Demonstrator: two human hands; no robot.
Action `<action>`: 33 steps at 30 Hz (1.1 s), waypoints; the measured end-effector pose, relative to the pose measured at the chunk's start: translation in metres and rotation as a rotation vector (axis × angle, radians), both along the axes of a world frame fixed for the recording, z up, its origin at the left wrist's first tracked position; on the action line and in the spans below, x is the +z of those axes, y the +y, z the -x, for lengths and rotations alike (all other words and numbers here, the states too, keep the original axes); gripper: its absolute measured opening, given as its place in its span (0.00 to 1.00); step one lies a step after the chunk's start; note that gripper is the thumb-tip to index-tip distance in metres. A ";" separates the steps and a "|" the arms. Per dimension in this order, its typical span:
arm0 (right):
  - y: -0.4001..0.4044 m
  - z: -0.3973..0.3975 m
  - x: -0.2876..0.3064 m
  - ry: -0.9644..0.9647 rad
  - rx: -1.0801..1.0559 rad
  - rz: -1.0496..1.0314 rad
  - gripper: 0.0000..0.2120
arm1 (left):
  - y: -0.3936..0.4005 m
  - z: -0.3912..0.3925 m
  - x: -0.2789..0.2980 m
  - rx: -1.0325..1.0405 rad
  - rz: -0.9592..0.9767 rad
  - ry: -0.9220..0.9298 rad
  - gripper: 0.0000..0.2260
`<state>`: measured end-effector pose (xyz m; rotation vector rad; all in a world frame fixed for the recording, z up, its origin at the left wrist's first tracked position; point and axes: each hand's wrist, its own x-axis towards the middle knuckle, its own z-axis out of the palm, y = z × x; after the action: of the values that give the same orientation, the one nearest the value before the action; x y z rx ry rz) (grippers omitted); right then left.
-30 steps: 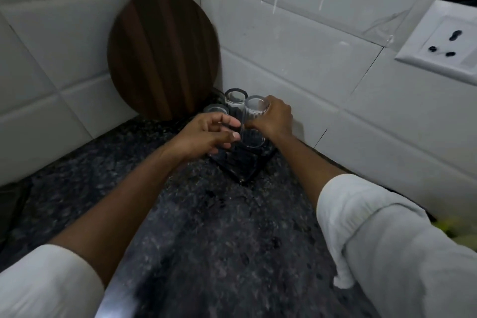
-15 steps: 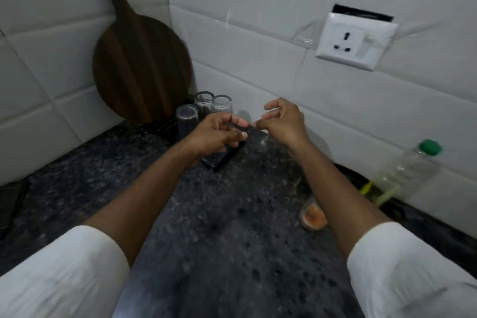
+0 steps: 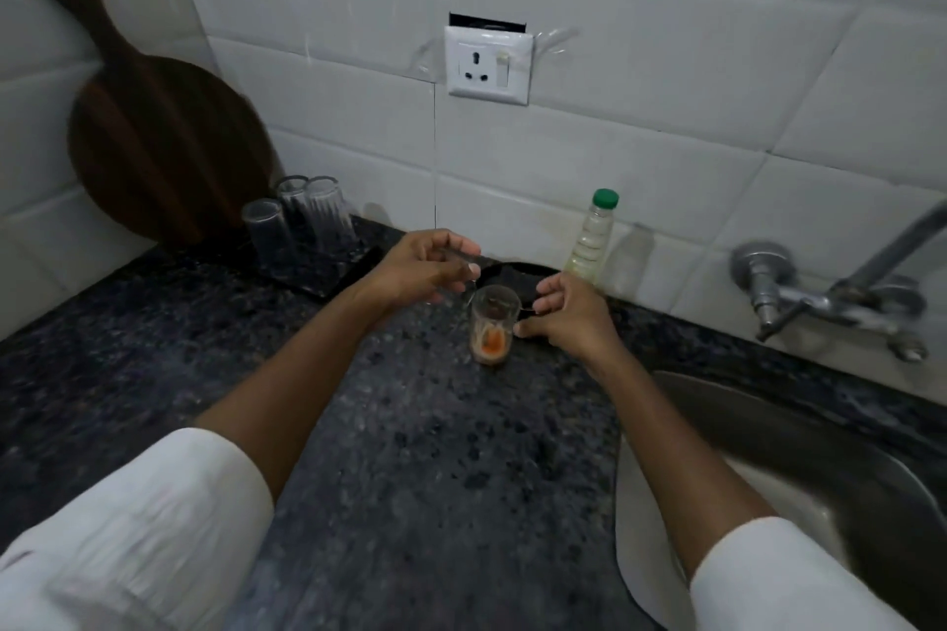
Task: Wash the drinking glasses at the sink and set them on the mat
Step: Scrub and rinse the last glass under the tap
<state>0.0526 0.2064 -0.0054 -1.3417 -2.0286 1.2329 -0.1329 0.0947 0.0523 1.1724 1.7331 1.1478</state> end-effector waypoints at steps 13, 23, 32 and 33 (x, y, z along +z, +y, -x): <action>-0.016 0.064 -0.094 0.240 -0.285 -0.100 0.27 | 0.021 0.026 -0.039 -0.009 0.078 -0.033 0.07; -0.013 -0.123 -0.076 0.248 -0.537 -0.178 0.29 | 0.103 -0.119 -0.051 -0.163 0.079 -0.172 0.01; -0.003 -0.300 -0.059 0.162 -0.672 -0.227 0.29 | 0.157 -0.298 -0.048 -0.257 0.010 0.694 0.28; -0.001 -0.312 -0.061 0.162 -0.663 -0.222 0.29 | 0.160 -0.309 -0.044 -0.204 0.005 0.803 0.28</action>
<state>0.3645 0.2053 -0.0661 -1.5594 -1.3800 0.7598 0.1766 0.2548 0.0082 1.9243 2.0978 0.5635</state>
